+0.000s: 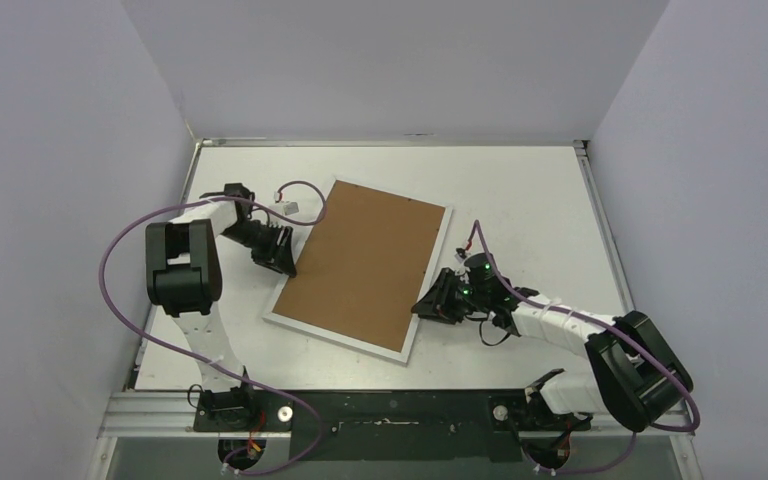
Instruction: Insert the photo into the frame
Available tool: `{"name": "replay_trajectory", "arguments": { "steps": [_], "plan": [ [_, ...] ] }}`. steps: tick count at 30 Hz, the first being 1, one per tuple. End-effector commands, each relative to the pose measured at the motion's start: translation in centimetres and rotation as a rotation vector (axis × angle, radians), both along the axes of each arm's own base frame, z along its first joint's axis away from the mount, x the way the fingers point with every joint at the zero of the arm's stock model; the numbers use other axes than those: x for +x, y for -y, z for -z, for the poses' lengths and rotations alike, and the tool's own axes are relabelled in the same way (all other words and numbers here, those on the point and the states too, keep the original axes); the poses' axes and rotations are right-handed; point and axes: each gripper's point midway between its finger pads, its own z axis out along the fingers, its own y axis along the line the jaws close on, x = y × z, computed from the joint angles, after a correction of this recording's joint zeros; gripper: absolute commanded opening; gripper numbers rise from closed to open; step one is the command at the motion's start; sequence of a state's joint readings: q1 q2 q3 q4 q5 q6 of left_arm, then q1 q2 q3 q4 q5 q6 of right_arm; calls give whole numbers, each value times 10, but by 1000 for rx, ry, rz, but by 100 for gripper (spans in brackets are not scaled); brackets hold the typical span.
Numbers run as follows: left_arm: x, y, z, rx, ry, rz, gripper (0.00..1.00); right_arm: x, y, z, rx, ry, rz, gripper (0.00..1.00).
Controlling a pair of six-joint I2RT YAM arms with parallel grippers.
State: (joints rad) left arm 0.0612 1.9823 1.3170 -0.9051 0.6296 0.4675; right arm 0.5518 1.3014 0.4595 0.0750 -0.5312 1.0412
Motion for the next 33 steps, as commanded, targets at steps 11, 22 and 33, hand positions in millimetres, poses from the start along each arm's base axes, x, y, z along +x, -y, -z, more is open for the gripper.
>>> {"name": "replay_trajectory", "arguments": {
  "steps": [11, 22, 33],
  "plan": [
    [10, 2, -10, -5, 70, 16, 36, 6, -16, 0, 37, 12, -28, 27],
    [10, 9, -14, -20, 73, 27, 35, -1, -23, 10, 47, -11, -29, 27],
    [6, 10, -16, -29, 70, 39, 33, 15, -36, 16, 59, 2, -38, 27]
  ]
}}
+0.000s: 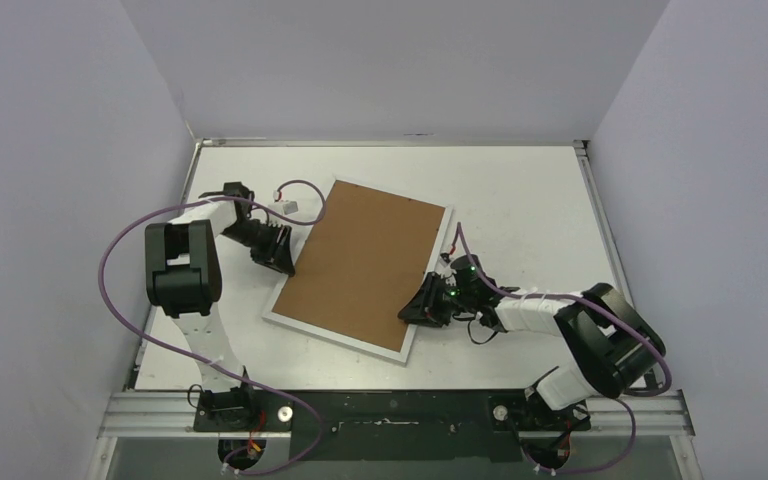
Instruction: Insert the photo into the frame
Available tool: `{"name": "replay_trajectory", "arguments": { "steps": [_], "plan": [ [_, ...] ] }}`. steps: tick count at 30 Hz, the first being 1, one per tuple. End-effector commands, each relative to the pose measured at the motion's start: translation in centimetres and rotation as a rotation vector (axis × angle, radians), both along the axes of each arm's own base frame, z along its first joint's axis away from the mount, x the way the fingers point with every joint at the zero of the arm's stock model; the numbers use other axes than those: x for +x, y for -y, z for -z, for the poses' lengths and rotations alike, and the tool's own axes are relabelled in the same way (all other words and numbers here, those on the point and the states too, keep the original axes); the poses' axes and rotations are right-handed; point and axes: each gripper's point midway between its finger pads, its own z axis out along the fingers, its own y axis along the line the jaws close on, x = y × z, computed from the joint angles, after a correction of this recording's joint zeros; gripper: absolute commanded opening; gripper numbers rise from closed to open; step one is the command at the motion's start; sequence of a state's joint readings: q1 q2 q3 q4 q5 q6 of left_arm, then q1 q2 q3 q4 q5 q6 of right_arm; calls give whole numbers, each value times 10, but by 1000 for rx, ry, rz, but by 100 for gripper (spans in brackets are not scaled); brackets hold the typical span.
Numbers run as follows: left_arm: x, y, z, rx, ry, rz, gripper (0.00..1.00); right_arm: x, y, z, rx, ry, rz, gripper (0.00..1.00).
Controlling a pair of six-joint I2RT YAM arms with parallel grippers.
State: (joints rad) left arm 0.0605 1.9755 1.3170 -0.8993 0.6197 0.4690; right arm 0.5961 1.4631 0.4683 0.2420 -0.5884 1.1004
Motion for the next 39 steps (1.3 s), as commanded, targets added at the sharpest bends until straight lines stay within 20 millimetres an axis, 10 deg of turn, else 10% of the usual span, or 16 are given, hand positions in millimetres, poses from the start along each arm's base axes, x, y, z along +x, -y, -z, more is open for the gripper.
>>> {"name": "replay_trajectory", "arguments": {
  "steps": [1, 8, 12, 21, 30, 39],
  "plan": [
    [5, 12, -16, -41, 59, 38, 33, 19, -13, 2, 11, 55, 12, 27],
    [5, 13, -14, -47, 53, 38, 32, 28, -23, -8, 43, 81, -3, 27],
    [8, 11, -19, -46, 56, 33, 33, 46, -32, -54, 111, 173, -22, 27],
    [25, -14, -75, -31, 142, 7, 67, 201, 31, -123, -262, 572, 75, 39],
    [-59, -49, -66, 70, 45, 180, 73, 362, 69, -81, -593, 664, 152, 43],
    [-103, -69, -38, 236, 43, 265, 68, 367, 58, -24, -564, 571, 112, 42]
  ]
}}
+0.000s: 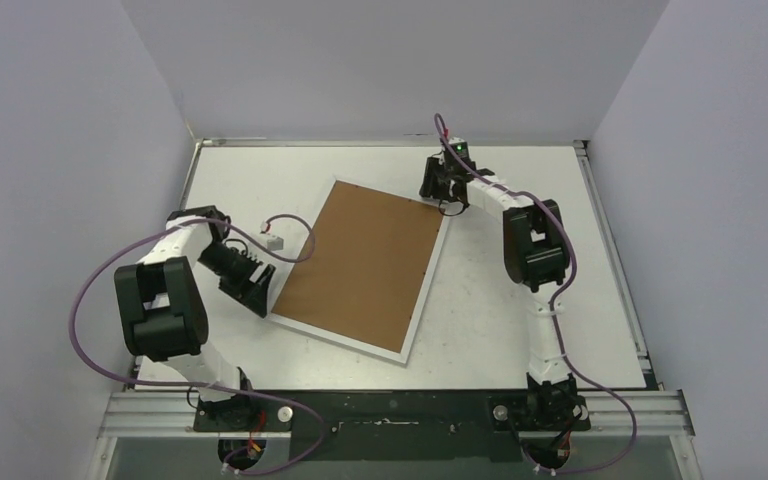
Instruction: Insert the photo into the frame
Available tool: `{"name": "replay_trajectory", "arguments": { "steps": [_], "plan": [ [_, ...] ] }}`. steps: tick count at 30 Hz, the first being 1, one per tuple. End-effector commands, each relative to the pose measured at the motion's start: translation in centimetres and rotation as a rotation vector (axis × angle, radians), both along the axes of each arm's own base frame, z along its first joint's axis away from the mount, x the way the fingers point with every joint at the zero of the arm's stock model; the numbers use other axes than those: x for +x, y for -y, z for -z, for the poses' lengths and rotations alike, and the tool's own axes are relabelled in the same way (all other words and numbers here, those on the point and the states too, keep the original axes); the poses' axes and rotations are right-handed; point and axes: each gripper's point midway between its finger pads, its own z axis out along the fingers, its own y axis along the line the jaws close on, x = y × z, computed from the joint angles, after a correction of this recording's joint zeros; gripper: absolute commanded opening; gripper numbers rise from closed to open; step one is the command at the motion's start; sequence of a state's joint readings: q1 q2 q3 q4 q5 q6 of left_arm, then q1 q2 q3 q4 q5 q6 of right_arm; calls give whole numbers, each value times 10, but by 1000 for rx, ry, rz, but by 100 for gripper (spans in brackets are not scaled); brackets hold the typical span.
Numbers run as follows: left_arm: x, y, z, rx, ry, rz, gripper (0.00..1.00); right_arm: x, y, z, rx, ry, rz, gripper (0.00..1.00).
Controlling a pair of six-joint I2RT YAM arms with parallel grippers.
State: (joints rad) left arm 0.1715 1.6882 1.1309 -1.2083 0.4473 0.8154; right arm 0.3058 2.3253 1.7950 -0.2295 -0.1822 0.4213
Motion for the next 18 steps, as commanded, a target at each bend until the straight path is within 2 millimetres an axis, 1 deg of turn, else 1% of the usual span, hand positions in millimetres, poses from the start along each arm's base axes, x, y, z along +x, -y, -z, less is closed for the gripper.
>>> {"name": "replay_trajectory", "arguments": {
  "steps": [1, 3, 5, 8, 12, 15, 17, 18],
  "plan": [
    [2, -13, 3, 111, 104, 76, 68, 2, -4, -29, 11, 60, -22, 42],
    [1, -15, 13, 168, 116, 96, 68, -4, -2, -23, 18, 45, -23, 42],
    [3, -15, 21, 228, 155, 107, 68, -11, 0, -17, 19, 29, -24, 41],
    [5, -10, 29, 286, 207, 123, 69, -21, 3, -14, 18, 19, -24, 41],
    [30, -2, 39, 345, 329, 58, 70, -33, 9, -14, 11, 5, -20, 41],
    [46, 1, 47, 383, 358, 13, 71, -47, 15, -14, 13, -9, -3, 40],
    [67, -1, 48, 410, 389, -41, 71, -61, 18, -15, 26, -20, 10, 40],
    [83, -4, 46, 426, 417, -76, 70, -70, 20, -14, 40, -28, 15, 40]
  ]
}}
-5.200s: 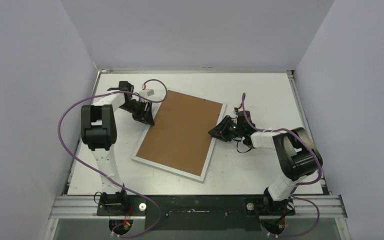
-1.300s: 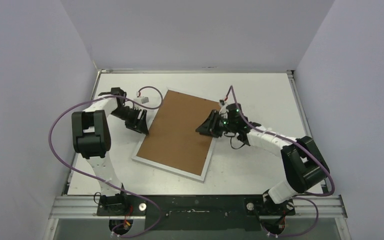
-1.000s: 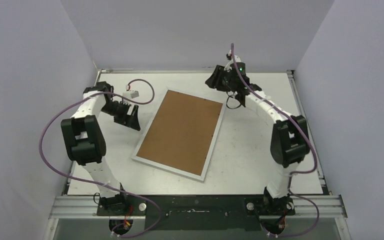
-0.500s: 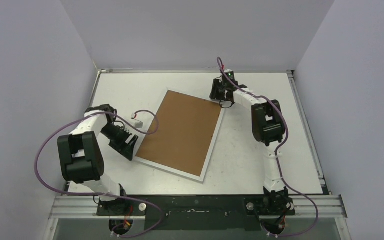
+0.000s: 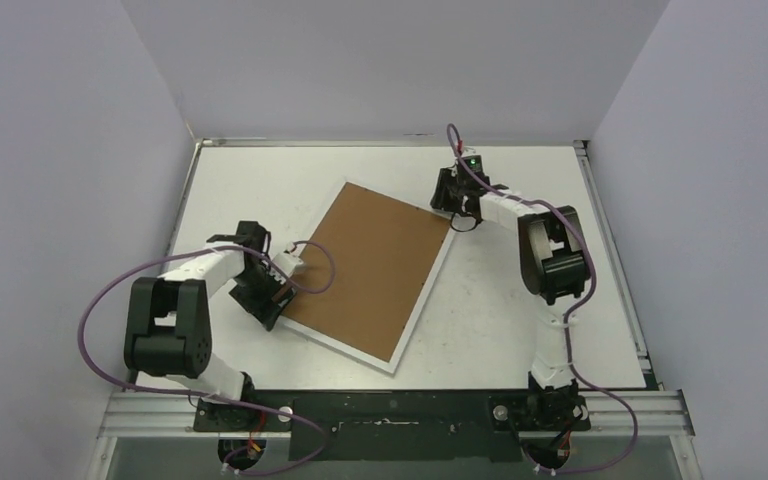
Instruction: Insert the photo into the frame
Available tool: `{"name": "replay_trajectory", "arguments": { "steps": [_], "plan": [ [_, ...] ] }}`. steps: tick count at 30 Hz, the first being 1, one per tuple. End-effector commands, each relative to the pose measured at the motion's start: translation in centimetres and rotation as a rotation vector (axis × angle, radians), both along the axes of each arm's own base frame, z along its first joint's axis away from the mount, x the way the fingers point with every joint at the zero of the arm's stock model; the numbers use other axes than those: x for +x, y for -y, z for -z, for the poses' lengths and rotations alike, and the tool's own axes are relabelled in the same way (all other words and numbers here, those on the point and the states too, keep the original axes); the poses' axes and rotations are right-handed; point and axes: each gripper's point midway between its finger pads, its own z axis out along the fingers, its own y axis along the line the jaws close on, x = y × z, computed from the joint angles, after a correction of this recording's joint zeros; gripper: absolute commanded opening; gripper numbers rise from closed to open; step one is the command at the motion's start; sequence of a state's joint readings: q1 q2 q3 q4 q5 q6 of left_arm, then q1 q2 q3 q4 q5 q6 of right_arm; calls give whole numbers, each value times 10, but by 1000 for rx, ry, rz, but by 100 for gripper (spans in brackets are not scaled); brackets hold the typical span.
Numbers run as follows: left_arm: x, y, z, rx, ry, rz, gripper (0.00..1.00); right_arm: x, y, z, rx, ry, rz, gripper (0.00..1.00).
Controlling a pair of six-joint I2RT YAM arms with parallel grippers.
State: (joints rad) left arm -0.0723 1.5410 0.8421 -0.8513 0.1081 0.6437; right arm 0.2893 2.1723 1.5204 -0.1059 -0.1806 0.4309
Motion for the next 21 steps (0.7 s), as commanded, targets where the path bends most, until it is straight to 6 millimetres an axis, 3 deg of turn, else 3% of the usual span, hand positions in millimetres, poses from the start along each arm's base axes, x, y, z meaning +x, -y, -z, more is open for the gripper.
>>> {"name": "replay_trajectory", "arguments": {
  "steps": [1, 4, 5, 8, 11, 14, 15, 17, 19, 21],
  "plan": [
    [107, -4, -4, 47, 320, -161, 70, -43, -2, -23, 52, -24, -7, 39],
    [149, -2, -12, 30, 370, -225, 70, -83, -3, -24, 89, -51, -9, 39],
    [163, -1, -15, 23, 381, -247, 70, -107, -2, -15, 88, -86, -15, 38],
    [207, 11, -24, -30, 406, -295, 70, -167, -11, -15, 77, -119, -56, 38],
    [246, 34, -25, -106, 390, -320, 70, -231, -24, -17, 73, -161, -102, 38],
    [276, 62, -33, -197, 368, -332, 70, -275, -31, -31, 96, -175, -106, 39],
    [292, 70, -44, -228, 382, -334, 70, -283, -32, -39, 116, -172, -105, 40],
    [303, 77, -56, -256, 361, -347, 71, -290, -29, -59, 128, -151, -102, 41],
    [309, 70, -71, -261, 363, -362, 71, -274, -15, -86, 84, -87, -75, 41],
    [308, 53, -91, -275, 381, -386, 73, -243, -6, -121, 71, -6, -66, 42]
  ]
}}
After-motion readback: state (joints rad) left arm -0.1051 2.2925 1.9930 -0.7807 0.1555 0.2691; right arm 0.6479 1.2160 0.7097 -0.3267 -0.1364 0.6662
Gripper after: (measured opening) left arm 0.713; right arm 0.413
